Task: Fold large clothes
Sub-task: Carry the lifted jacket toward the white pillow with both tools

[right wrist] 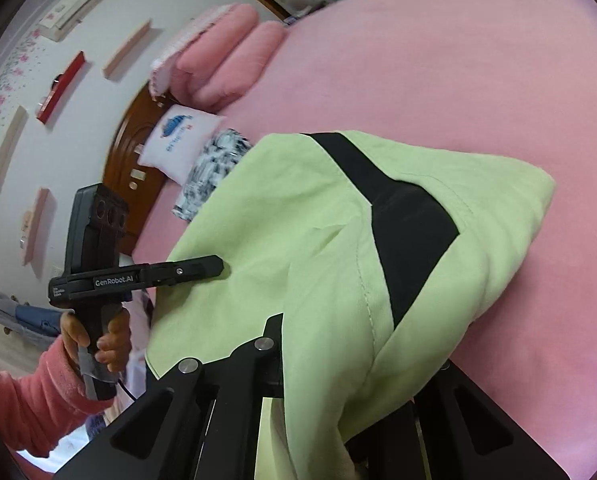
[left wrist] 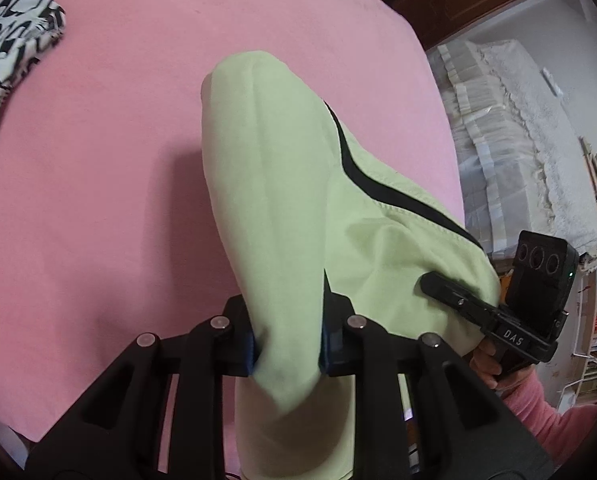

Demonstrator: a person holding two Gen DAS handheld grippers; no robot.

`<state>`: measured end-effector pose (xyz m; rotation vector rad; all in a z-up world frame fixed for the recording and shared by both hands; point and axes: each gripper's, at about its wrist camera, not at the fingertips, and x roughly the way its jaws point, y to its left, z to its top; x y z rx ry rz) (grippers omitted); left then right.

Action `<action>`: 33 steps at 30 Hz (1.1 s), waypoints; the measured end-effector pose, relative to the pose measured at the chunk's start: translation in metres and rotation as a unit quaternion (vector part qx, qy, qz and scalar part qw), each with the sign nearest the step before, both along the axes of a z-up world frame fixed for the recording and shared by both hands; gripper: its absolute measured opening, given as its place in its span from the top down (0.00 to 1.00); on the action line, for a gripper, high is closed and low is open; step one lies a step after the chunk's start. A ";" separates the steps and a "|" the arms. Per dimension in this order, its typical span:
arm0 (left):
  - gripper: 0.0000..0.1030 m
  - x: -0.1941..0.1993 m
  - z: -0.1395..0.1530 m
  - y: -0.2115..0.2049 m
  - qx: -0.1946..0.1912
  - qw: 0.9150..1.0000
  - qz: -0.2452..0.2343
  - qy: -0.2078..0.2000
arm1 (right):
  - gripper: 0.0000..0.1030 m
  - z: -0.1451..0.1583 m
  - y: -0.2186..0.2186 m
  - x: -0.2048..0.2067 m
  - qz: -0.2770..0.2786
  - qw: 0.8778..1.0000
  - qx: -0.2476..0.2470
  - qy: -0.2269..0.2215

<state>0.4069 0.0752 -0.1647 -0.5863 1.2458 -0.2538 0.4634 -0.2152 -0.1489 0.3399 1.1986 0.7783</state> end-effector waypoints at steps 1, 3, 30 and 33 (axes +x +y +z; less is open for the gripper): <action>0.82 0.002 0.005 0.022 -0.002 1.000 -0.002 -0.003 | 0.91 0.003 0.024 0.000 0.001 1.000 0.000 -0.008; 0.82 0.010 0.013 0.057 0.000 1.000 -0.015 -0.012 | 0.91 0.017 0.074 0.001 0.007 1.000 -0.005 -0.026; 0.82 0.184 -0.061 0.626 0.177 0.984 -0.005 -0.023 | 0.92 -0.106 0.647 0.172 -0.011 0.999 0.034 -0.036; 0.81 0.176 -0.069 0.663 0.098 0.994 0.032 -0.036 | 0.90 -0.115 0.643 0.170 -0.008 0.999 0.029 -0.027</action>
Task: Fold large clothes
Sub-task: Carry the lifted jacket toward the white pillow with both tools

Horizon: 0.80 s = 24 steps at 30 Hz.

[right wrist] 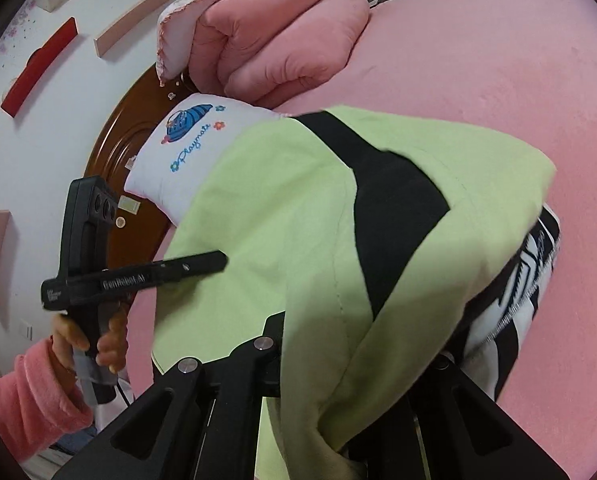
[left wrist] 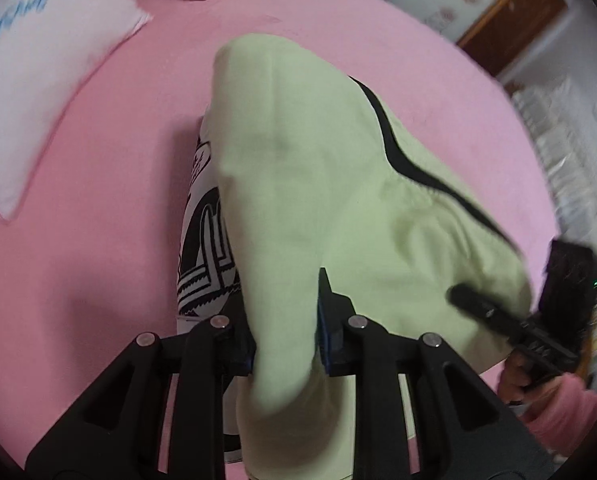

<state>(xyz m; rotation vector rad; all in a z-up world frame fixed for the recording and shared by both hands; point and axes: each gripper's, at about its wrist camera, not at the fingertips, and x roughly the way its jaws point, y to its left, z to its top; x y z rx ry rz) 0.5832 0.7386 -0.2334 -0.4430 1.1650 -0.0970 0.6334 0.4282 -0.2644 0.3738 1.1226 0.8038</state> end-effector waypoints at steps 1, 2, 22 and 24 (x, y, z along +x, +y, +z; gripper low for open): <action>0.81 -0.001 0.000 0.007 -0.012 1.000 0.003 -0.006 | 0.85 -0.003 -0.001 0.001 0.009 1.000 0.001 0.009; 0.80 -0.002 0.000 0.009 -0.010 1.000 0.002 -0.009 | 0.80 -0.005 -0.009 0.000 0.015 1.000 -0.008 0.015; 0.71 -0.007 0.027 -0.003 0.079 0.994 0.060 0.043 | 0.81 -0.014 -0.066 -0.081 0.015 0.994 -0.044 0.099; 0.74 -0.006 0.029 -0.003 0.073 0.994 0.072 0.046 | 0.82 -0.009 -0.064 -0.091 0.011 0.992 -0.003 0.123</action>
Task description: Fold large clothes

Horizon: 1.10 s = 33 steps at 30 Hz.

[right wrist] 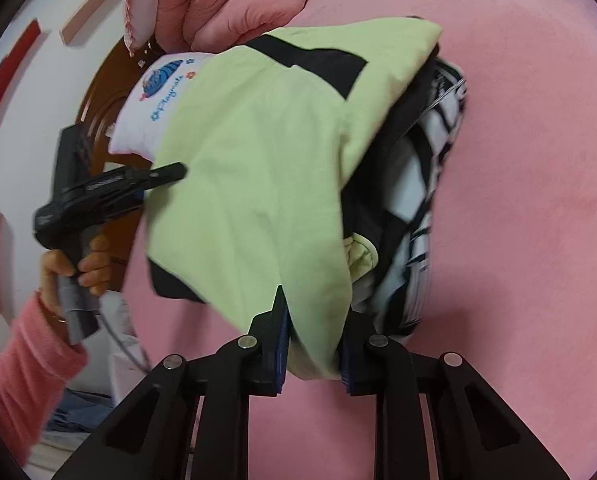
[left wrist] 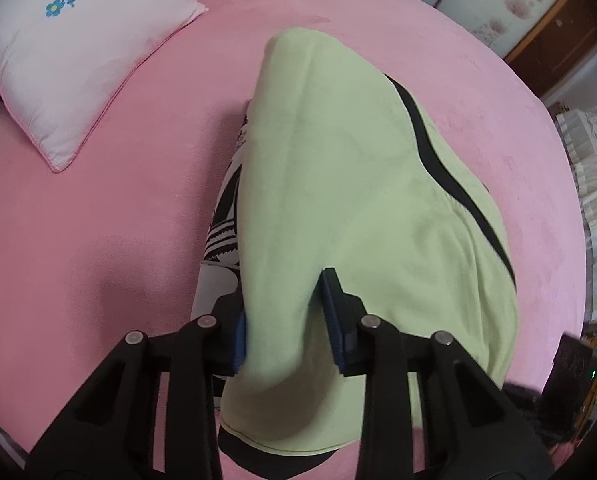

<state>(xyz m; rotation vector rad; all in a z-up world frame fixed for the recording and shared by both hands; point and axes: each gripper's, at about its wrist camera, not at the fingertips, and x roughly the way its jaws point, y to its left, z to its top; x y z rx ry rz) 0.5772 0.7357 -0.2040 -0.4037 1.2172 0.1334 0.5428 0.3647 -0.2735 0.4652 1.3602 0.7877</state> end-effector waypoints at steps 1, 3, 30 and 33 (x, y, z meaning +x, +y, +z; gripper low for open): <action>0.75 0.004 0.000 0.007 -0.003 1.000 0.011 -0.001 | 0.82 0.001 0.003 -0.004 -0.004 1.000 0.012 0.003; 0.76 0.005 -0.005 -0.006 0.006 1.000 0.022 -0.015 | 0.83 -0.001 0.012 -0.013 0.008 1.000 -0.004 -0.006; 0.72 -0.116 0.065 -0.196 0.158 0.982 0.072 -0.078 | 0.22 0.033 -0.240 -0.117 -0.121 0.977 -0.160 -0.069; 0.72 -0.164 0.066 -0.265 0.162 0.981 0.085 -0.069 | 0.15 0.053 -0.293 -0.161 -0.130 0.973 -0.177 -0.078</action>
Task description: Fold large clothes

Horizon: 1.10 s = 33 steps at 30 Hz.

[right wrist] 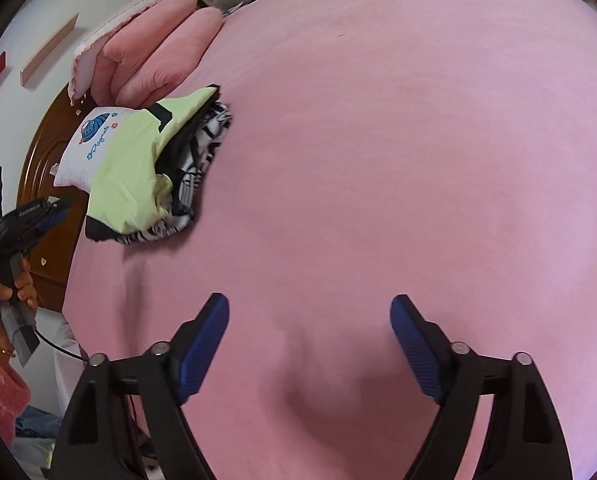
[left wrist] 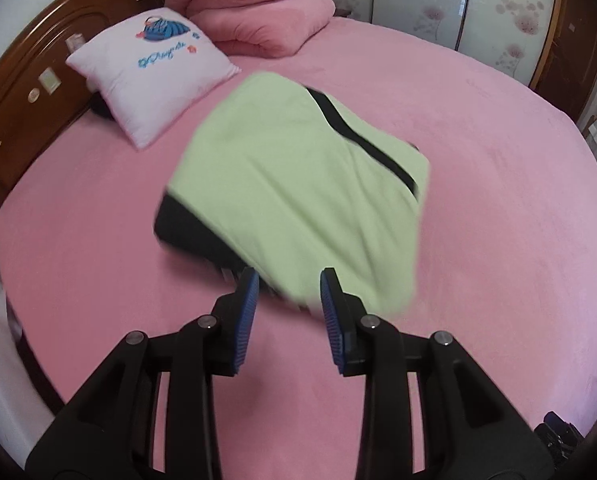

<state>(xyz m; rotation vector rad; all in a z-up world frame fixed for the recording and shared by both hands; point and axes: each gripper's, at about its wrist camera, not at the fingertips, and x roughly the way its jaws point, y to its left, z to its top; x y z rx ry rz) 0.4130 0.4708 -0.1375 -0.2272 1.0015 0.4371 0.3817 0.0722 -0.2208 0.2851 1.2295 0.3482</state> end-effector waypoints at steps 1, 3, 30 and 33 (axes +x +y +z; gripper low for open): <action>0.72 -0.018 0.001 -0.027 -0.014 1.000 -0.007 0.002 | 0.12 0.005 -0.016 -0.014 0.000 1.000 -0.010 -0.004; 0.72 -0.045 -0.003 -0.065 -0.042 0.999 -0.023 -0.002 | 0.07 0.019 -0.047 -0.047 0.006 0.999 -0.032 -0.013; 0.52 -0.268 0.098 -0.387 -0.130 0.978 -0.152 0.059 | 0.00 0.178 -0.234 -0.280 -0.007 0.992 -0.123 0.004; 0.52 -0.284 0.116 -0.403 -0.115 0.977 -0.174 0.048 | 0.00 0.191 -0.226 -0.282 0.004 0.991 -0.133 -0.005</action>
